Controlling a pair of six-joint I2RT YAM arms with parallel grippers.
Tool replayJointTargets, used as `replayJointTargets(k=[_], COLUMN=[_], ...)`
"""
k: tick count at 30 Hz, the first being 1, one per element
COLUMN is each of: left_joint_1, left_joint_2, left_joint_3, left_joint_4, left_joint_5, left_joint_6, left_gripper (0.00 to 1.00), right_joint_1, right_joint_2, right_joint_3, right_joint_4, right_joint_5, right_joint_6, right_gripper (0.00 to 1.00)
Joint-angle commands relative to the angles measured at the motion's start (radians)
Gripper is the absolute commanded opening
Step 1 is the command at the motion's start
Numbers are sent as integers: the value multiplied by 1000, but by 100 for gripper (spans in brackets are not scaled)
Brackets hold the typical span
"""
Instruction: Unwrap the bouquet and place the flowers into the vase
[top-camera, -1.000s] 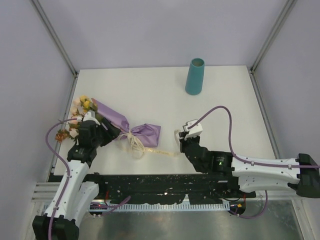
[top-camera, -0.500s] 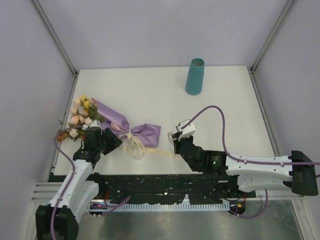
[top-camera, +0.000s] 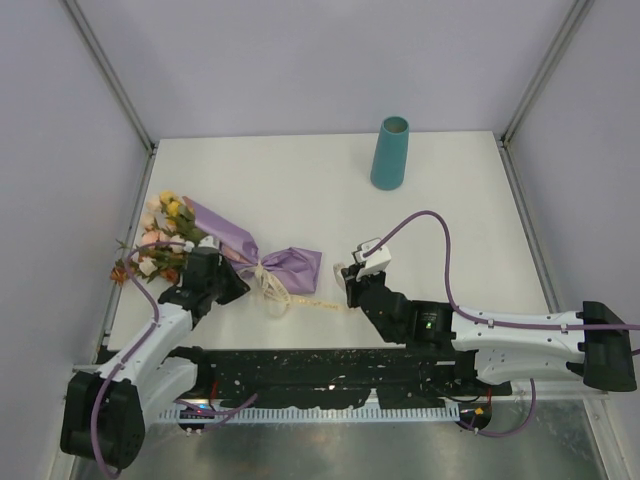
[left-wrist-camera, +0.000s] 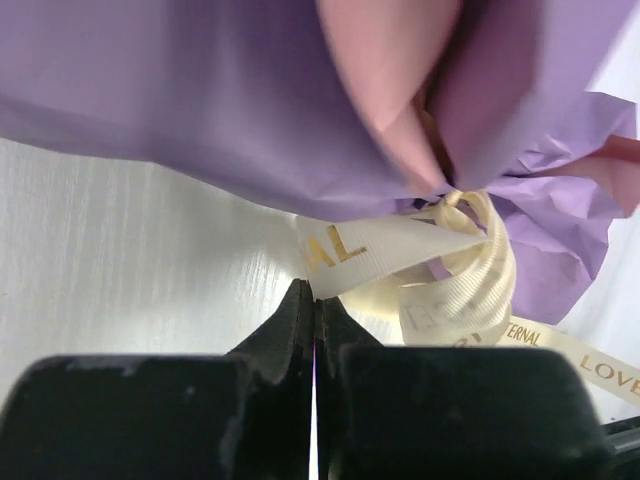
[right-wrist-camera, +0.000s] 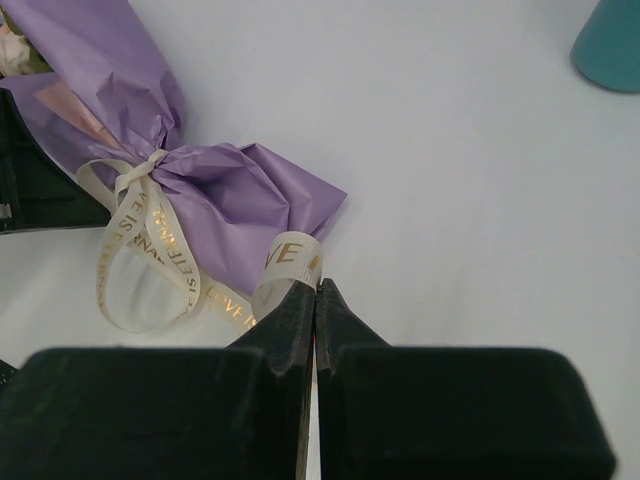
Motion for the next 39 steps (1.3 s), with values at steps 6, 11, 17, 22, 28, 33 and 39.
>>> replayJointTargets(k=[6,11,17,22,28,33,39], left_joint_1=[-12,-17,-15,-15,-15,-15,-15], left_joint_2=[-229,-372,-464,-458,-455,-430,-383], left_joint_3=[78,134,210,340,453,568,740], left_joint_4=[-145,-258,-332,-392,-421,-438,-450], left_joint_5=[-123,-184,-221,-231,-281,-372,-349], left_joint_6=[14,7,-1,11,60,112,146], left_gripper=[0,0,0,0,0,0,0], right_joint_1=[-11,-26,-37,-45,-80,-111,-115], right_joint_2=[-28,-20,-5,14,22,-4,-9], right_joint_3=[-11,-24,-34,-38,-34,-46,-58], right_joint_4=[67,70,73,68,-7,-54,-54], right_joint_5=[14,0,-9,-8,28,43,35], right_joint_6=[25,42,59,73,157,208,205], right_gripper=[6,5,5,5,5,5,5])
